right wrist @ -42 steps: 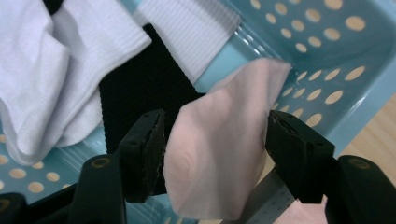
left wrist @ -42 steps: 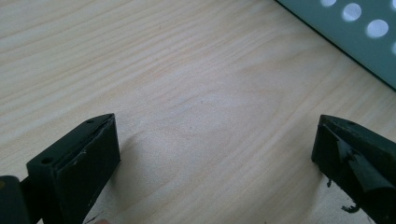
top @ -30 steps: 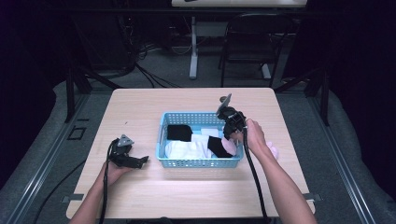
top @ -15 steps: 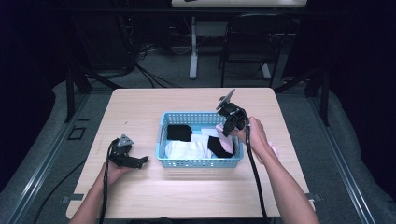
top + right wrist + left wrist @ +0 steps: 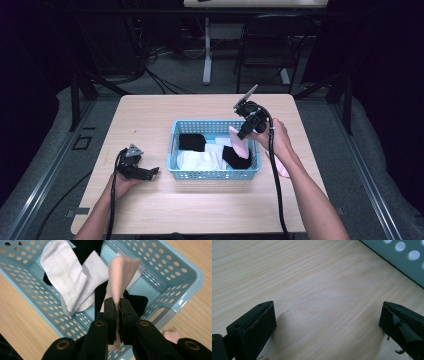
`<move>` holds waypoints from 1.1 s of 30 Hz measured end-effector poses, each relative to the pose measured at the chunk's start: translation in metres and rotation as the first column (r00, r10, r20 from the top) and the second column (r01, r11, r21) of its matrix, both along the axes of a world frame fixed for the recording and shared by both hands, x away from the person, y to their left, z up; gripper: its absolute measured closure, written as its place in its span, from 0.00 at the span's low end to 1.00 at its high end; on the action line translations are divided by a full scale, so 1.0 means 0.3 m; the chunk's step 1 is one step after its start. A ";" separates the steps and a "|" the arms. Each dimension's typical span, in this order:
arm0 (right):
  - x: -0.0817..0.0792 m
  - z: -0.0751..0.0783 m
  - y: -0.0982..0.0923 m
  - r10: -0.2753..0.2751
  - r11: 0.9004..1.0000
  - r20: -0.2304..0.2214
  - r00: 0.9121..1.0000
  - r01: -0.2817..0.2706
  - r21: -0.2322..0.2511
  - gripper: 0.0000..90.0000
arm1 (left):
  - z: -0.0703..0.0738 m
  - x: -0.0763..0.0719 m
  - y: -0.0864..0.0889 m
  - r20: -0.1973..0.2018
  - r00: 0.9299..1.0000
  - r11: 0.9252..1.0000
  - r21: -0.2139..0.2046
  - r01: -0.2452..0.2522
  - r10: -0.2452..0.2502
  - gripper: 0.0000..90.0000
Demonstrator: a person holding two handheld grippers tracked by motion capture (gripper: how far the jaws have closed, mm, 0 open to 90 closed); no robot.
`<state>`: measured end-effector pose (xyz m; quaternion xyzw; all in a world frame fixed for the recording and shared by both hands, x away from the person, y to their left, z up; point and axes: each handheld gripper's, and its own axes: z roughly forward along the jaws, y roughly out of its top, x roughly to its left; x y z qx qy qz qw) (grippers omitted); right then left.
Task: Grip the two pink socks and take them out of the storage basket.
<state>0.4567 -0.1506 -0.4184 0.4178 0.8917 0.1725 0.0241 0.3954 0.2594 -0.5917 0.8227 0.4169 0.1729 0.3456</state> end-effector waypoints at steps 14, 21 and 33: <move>-0.030 0.119 -0.074 -0.019 0.997 0.037 0.999 0.016 0.072 0.95 | 0.000 0.000 0.000 0.001 1.000 1.000 0.002 0.000 0.000 0.01; -0.051 0.176 -0.130 -0.037 0.996 0.063 0.997 0.032 0.078 0.95 | 0.000 0.000 0.000 0.002 1.000 1.000 0.002 0.000 0.000 0.01; -0.075 0.213 -0.242 -0.091 0.994 0.075 0.993 0.086 0.062 0.95 | 0.000 0.000 0.000 0.001 1.000 1.000 0.002 0.000 0.000 0.01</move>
